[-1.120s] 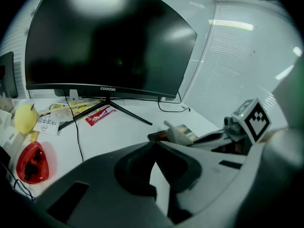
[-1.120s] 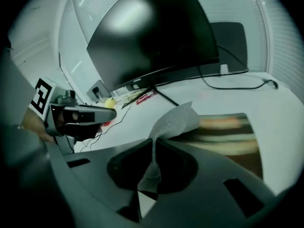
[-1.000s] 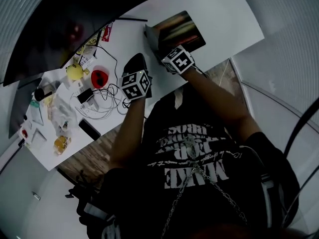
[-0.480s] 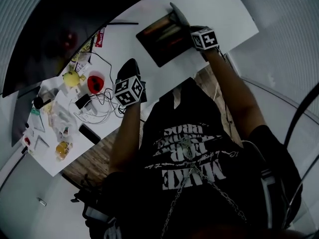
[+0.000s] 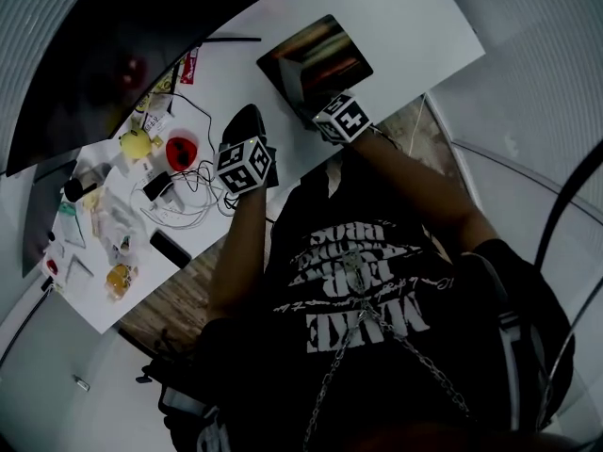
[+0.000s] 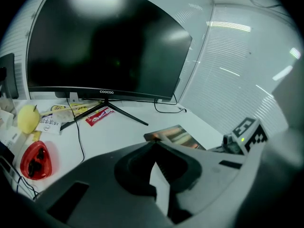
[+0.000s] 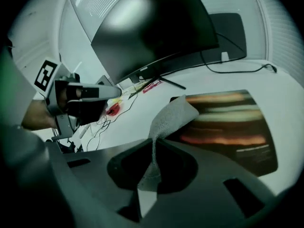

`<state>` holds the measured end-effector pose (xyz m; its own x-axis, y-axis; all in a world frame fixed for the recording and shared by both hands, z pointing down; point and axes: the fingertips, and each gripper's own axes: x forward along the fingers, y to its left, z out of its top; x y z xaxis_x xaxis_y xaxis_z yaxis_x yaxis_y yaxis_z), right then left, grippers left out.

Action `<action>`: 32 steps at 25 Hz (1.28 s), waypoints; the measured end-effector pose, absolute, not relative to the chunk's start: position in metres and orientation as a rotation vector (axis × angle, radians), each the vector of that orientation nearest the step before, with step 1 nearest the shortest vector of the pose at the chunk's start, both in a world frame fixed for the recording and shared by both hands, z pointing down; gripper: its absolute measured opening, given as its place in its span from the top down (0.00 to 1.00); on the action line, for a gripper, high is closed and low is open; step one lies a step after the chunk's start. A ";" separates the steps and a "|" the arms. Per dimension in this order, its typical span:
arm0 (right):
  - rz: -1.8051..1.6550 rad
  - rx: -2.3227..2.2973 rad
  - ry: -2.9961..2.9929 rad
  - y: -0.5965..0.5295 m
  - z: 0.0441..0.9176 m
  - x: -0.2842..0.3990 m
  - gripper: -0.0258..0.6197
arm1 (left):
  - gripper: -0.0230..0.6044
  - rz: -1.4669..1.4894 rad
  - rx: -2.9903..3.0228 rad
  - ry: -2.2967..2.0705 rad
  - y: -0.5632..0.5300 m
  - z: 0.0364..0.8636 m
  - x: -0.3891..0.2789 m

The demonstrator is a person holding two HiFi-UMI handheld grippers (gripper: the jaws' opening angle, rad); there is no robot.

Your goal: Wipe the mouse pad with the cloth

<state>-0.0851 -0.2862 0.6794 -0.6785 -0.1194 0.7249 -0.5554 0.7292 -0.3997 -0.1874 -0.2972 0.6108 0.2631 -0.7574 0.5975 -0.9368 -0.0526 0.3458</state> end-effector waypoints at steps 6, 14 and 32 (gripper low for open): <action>0.836 0.580 -2.189 -0.291 0.717 -0.076 0.93 | 0.95 0.360 1.857 -1.538 -0.293 0.613 -0.191; 0.852 0.901 -2.098 -0.376 0.715 0.055 0.93 | 0.95 0.372 1.876 -1.509 -0.305 0.613 -0.156; 0.706 0.865 -2.147 -0.417 0.705 0.193 0.64 | 0.95 0.368 1.909 -1.519 -0.360 0.588 -0.034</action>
